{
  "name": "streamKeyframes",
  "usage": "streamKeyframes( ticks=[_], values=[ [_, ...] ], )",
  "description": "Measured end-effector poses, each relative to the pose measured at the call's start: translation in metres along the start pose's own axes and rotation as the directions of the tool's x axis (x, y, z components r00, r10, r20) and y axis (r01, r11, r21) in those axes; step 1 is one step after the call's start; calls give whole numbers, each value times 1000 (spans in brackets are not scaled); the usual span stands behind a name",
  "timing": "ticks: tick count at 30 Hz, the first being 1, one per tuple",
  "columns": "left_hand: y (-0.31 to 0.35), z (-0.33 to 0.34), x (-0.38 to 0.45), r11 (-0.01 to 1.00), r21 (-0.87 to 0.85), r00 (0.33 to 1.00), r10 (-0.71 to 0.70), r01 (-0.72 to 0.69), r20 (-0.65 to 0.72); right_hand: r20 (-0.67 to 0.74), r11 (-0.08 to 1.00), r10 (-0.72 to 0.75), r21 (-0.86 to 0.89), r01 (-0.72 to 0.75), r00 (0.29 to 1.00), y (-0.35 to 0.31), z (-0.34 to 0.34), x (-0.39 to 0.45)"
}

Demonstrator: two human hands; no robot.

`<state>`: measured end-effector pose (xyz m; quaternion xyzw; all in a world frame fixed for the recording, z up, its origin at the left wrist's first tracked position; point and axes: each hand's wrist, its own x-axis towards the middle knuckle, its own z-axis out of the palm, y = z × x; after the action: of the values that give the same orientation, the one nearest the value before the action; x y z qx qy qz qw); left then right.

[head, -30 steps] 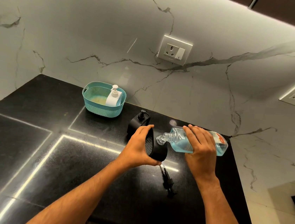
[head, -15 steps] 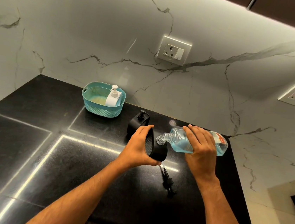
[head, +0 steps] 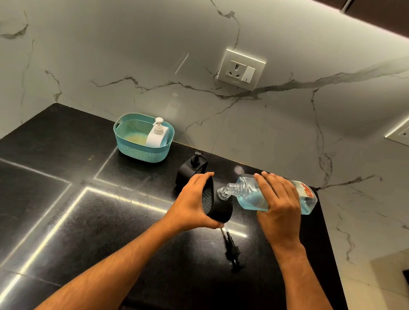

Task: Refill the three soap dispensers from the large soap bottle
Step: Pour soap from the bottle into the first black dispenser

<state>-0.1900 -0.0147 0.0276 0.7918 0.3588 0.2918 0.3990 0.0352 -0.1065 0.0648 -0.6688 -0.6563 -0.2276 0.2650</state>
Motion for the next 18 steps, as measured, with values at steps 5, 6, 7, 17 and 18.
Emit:
streamKeyframes(
  ticks=[5,6,7,17,18],
  values=[
    [0,0,0,1000,1,1000,1,-1,3,5,1000,-1,3,0,1000,0,0,1],
    [0,0,0,1000,1,1000,0,0,4,5,1000,-2,2,2,1000,0,0,1],
    [0,0,0,1000,1,1000,-1,1,6,3,1000,-3,2,3,1000,0,-1,1],
    [0,1,2,1000,2,1000,0,0,10,12,1000,0,0,0,1000,2,-1,1],
    [0,2,2,1000,2,1000,1,-1,11,12,1000,-1,-1,1,1000,1,-1,1]
  ],
)
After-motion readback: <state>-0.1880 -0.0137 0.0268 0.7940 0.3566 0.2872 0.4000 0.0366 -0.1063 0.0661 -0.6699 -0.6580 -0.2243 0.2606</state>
